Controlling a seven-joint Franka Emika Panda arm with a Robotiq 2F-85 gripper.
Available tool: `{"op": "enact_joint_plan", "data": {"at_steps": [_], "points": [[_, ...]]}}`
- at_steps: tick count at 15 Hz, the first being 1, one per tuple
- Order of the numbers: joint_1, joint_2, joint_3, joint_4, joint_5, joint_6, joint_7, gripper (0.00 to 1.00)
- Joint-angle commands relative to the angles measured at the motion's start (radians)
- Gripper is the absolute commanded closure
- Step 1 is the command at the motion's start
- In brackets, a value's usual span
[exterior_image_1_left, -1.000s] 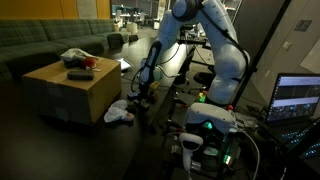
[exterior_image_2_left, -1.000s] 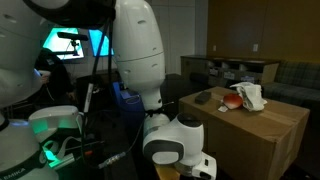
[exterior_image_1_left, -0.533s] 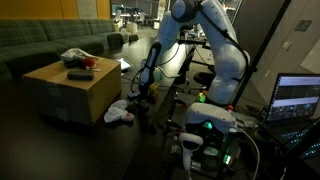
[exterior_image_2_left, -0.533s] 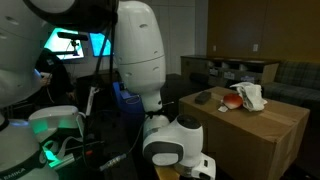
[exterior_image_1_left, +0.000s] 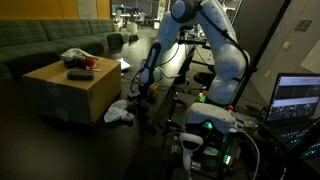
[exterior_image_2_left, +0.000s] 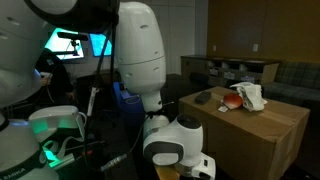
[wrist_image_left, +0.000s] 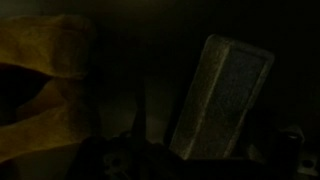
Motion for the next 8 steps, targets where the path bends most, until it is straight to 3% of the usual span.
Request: {"op": "enact_joint_plan", "data": {"at_steps": [1, 8], "points": [[-0.002, 0.028, 0.0, 0.022, -0.01, 0.014, -0.007, 0.0], [-0.012, 0.062, 0.019, 0.04, -0.003, 0.001, -0.006, 0.0]]}}
